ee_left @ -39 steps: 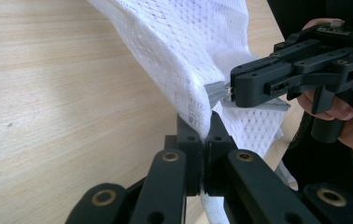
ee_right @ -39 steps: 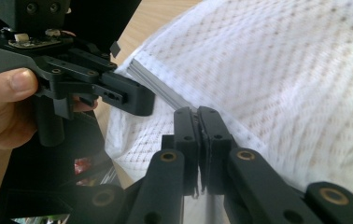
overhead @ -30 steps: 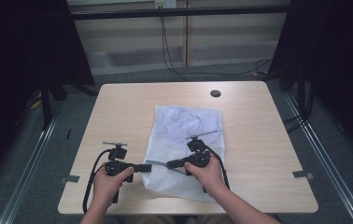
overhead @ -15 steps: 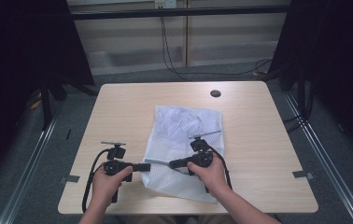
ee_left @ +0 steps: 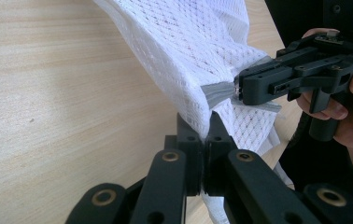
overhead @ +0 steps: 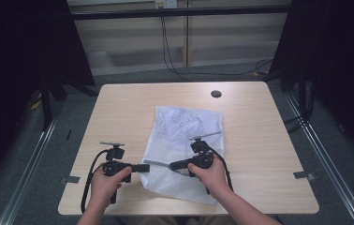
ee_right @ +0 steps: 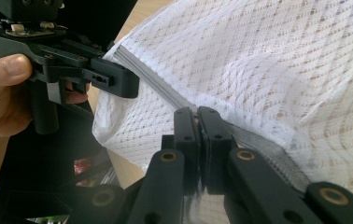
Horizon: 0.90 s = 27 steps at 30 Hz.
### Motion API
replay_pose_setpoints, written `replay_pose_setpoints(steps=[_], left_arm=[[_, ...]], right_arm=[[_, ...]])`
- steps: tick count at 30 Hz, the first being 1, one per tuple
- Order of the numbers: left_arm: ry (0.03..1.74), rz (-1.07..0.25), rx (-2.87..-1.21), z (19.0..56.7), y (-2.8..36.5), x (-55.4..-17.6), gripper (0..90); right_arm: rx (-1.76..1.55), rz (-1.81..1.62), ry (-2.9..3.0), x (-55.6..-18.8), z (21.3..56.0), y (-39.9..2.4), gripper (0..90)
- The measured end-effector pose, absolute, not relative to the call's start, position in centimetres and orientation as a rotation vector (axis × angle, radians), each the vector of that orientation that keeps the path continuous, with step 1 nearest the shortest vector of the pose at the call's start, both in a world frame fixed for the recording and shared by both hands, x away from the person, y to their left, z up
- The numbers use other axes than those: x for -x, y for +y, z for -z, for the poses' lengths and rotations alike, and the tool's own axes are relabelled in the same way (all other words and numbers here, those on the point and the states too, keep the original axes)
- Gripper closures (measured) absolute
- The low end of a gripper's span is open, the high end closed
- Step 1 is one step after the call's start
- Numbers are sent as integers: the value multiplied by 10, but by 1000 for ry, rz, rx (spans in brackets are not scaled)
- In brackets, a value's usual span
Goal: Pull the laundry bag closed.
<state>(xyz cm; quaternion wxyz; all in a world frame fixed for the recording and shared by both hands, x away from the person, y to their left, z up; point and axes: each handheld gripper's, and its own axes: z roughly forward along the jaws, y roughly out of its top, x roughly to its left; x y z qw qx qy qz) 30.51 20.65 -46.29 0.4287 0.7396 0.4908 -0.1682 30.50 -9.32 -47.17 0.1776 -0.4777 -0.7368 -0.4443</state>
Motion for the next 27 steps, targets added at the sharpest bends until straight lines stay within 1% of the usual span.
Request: replay_pose_setpoints(steps=[5, 13, 19, 22, 27], left_arm=[[1237, 436, -1833, 463, 206, -304, 882], [1248, 427, -1816, 461, 209, -304, 882], [1225, 412, -1845, 462, 211, -305, 882], [1240, 426, -1827, 461, 211, -304, 882], [1246, 413, -1819, 461, 211, -305, 882]], right_arm=[[1352, 1262, -2083, -305, 472, -94, 871], [1358, 1261, -2081, -307, 471, -97, 871], [1351, 1255, -2081, -307, 472, -96, 871], [1357, 1253, -2090, -307, 472, -98, 871], [1360, 1258, -2083, -308, 472, -99, 871]])
